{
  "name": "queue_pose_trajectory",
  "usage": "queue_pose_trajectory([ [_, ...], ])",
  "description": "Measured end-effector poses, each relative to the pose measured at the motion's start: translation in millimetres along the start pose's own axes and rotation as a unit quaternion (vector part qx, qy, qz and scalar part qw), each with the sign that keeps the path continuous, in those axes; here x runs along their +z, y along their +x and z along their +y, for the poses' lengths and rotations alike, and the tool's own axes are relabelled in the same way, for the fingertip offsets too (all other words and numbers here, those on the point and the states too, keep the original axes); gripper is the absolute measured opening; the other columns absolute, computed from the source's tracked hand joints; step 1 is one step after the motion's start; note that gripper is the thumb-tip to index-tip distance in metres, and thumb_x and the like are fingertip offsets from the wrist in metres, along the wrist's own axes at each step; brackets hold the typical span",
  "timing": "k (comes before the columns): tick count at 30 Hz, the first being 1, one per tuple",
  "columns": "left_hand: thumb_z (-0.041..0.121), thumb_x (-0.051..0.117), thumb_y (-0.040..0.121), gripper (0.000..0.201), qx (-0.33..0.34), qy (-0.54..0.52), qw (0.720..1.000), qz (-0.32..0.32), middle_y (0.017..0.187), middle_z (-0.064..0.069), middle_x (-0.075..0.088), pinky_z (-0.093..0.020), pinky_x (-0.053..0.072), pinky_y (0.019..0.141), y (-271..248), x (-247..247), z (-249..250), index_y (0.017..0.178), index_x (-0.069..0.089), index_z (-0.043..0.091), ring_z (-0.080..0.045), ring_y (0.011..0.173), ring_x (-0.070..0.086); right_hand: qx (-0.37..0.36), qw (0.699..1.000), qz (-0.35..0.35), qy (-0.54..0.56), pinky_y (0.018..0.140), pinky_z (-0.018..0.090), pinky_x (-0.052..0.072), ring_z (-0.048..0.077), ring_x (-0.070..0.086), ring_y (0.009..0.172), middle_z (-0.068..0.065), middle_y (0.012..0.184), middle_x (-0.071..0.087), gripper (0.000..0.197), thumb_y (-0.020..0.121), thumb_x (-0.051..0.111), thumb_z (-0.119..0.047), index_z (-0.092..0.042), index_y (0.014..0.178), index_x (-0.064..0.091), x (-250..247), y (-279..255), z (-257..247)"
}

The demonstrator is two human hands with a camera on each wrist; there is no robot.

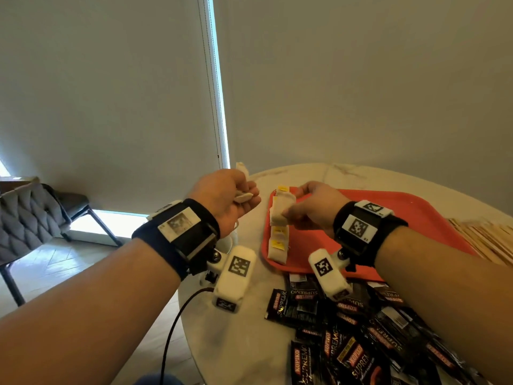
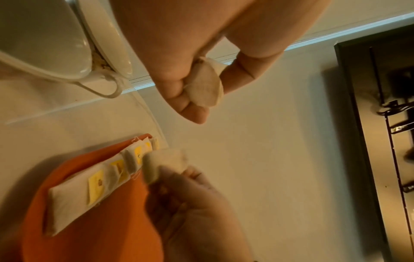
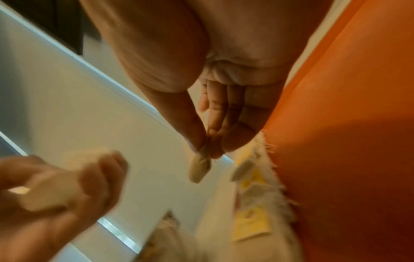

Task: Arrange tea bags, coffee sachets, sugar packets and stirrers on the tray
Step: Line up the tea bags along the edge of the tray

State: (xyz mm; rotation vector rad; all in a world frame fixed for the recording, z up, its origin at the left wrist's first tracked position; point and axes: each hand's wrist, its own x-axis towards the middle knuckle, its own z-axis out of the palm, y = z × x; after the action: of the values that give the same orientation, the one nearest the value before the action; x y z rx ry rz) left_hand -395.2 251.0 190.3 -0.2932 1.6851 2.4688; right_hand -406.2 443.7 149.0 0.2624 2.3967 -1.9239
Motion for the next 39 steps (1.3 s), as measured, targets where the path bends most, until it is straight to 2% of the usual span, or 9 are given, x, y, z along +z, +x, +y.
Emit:
queue_pose_trajectory([
  [3, -0.012, 0.044, 0.087, 0.056, 0.008, -0.004, 1.0, -0.009, 0.102, -0.017, 0.063, -0.035, 0.063, 0.073, 3.6, -2.3, 3.5, 0.143, 0.047, -0.005, -0.025, 0.085, 0.068, 0.034, 0.995, -0.033, -0.083, 0.063, 0.041, 0.062, 0.031, 0.071, 0.072, 0.02, 0.091, 0.069, 0.042, 0.076, 0.082, 0.008, -0.011, 0.102, 0.054, 2.8, 8.6, 9.2],
  [10, -0.012, 0.046, 0.088, 0.052, 0.005, 0.002, 1.0, -0.022, 0.101, -0.016, 0.064, -0.035, 0.065, 0.073, 8.0, 0.3, 1.8, 0.14, 0.049, -0.008, -0.025, 0.086, 0.07, 0.042, 0.981, -0.047, -0.183, 0.084, 0.054, 0.061, 0.033, 0.076, 0.088, 0.017, 0.095, 0.077, 0.034, 0.071, 0.09, -0.005, -0.013, 0.09, 0.063, 13.7, 21.2, 14.6],
  [13, -0.013, 0.045, 0.088, 0.052, 0.0, -0.003, 0.999, -0.037, 0.102, -0.017, 0.063, -0.035, 0.065, 0.072, 9.1, 1.8, 0.9, 0.14, 0.049, -0.008, -0.025, 0.088, 0.069, 0.042, 0.974, -0.037, -0.22, 0.08, 0.046, 0.064, 0.027, 0.077, 0.082, 0.01, 0.085, 0.078, 0.029, 0.071, 0.091, -0.012, -0.013, 0.088, 0.068, 10.9, 23.1, 13.3],
  [16, -0.012, 0.044, 0.089, 0.05, -0.003, -0.015, 0.999, -0.051, 0.1, -0.017, 0.064, -0.038, 0.066, 0.076, 11.8, 1.8, -0.8, 0.138, 0.05, -0.007, -0.027, 0.087, 0.07, 0.034, 0.976, -0.024, -0.214, 0.062, 0.032, 0.06, 0.021, 0.066, 0.064, 0.008, 0.075, 0.071, 0.017, 0.078, 0.087, -0.012, -0.01, 0.088, 0.074, 6.8, 22.3, 11.8],
  [22, 0.007, 0.043, 0.099, 0.043, -0.037, -0.054, 0.995, -0.081, 0.106, -0.022, 0.069, -0.044, 0.065, 0.083, 9.6, -0.7, -5.3, 0.142, 0.045, -0.001, -0.036, 0.096, 0.073, 0.052, 0.965, -0.064, -0.25, 0.053, 0.028, 0.046, 0.019, 0.055, 0.063, 0.005, 0.073, 0.065, 0.012, 0.083, 0.083, -0.026, -0.019, 0.093, 0.081, 11.4, 18.1, 14.3],
  [29, -0.003, 0.041, 0.098, 0.044, -0.049, -0.113, 0.989, -0.079, 0.115, -0.025, 0.068, -0.05, 0.061, 0.095, -0.6, 0.6, -12.1, 0.141, 0.041, 0.003, -0.043, 0.11, 0.071, -0.166, 0.985, -0.045, 0.005, 0.051, 0.026, 0.04, 0.012, 0.049, 0.06, -0.001, 0.072, 0.058, 0.02, 0.084, 0.073, -0.003, -0.016, 0.099, 0.074, 3.9, -10.7, -18.0],
  [32, -0.009, 0.039, 0.095, 0.047, -0.043, -0.147, 0.986, -0.071, 0.131, -0.029, 0.06, -0.053, 0.059, 0.098, 0.2, 3.5, -15.2, 0.141, 0.039, 0.003, -0.046, 0.113, 0.07, -0.236, 0.965, -0.1, -0.064, 0.058, 0.021, 0.049, 0.009, 0.055, 0.068, -0.003, 0.085, 0.064, 0.032, 0.081, 0.074, -0.001, -0.022, 0.106, 0.073, 5.5, -34.3, -30.4],
  [35, -0.01, 0.04, 0.092, 0.053, -0.053, -0.163, 0.983, -0.069, 0.137, -0.033, 0.058, -0.049, 0.06, 0.097, -3.8, 5.0, -17.0, 0.144, 0.04, 0.0, -0.045, 0.116, 0.07, -0.276, 0.944, -0.05, -0.176, 0.067, 0.026, 0.052, 0.005, 0.054, 0.07, -0.008, 0.093, 0.07, 0.019, 0.081, 0.083, -0.024, -0.03, 0.097, 0.076, 10.4, -46.1, -32.6],
  [39, -0.008, 0.04, 0.099, 0.036, -0.051, -0.126, 0.988, -0.073, 0.127, -0.03, 0.065, -0.047, 0.061, 0.093, -17.7, 6.1, -19.2, 0.133, 0.046, -0.001, -0.039, 0.113, 0.071, -0.284, 0.958, -0.008, -0.034, 0.064, 0.024, 0.049, 0.006, 0.059, 0.07, -0.005, 0.084, 0.071, 0.008, 0.086, 0.08, -0.022, -0.028, 0.086, 0.075, 8.2, -46.0, -35.3],
])
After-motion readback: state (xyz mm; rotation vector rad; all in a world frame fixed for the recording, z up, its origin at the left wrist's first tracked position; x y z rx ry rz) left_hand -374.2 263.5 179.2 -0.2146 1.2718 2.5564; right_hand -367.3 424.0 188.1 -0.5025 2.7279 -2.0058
